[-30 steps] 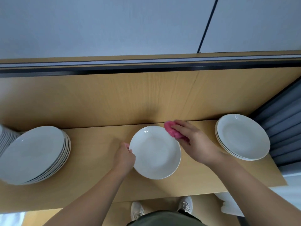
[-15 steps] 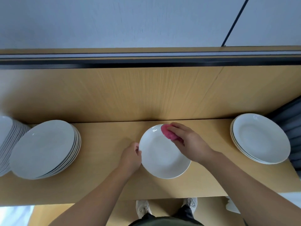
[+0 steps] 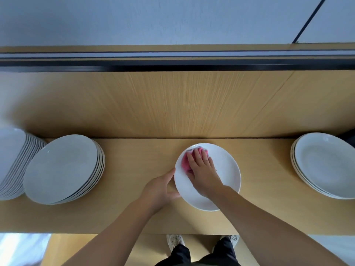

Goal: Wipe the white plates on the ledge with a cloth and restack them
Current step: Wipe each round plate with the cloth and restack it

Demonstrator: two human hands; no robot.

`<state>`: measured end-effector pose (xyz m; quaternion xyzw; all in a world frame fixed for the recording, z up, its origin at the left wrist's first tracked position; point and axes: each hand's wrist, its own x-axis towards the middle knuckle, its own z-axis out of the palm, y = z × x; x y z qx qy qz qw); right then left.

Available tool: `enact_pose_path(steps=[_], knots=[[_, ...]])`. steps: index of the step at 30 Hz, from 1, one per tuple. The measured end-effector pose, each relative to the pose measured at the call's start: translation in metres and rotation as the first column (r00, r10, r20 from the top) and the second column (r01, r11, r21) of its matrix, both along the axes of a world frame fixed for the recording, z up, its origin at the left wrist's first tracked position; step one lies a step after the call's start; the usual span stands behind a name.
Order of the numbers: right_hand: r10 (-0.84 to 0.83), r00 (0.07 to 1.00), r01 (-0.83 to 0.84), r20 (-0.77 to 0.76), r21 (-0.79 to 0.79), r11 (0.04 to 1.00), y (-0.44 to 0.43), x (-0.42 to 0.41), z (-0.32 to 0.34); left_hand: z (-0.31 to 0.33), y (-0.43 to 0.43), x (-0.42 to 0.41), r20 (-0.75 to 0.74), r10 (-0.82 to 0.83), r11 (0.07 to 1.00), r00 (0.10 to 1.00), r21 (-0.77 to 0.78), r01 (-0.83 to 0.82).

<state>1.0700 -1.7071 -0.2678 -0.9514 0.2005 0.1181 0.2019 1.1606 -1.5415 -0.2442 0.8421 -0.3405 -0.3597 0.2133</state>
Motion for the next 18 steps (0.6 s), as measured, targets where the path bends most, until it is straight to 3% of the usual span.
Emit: enact_pose_path(steps=[7,18], knots=[[0.107,0.994,-0.107,-0.037,-0.005,0.994,0.015,0.002,-0.010,-0.004,-0.003,0.005,0.001,-0.001,0.998,1.000,0.056,0.001],[0.376,0.926,-0.378,0.041,0.133,0.916,0.017,-0.026,-0.013,0.007,-0.013,0.013,0.154,-0.212,0.958,0.965,0.227,0.175]])
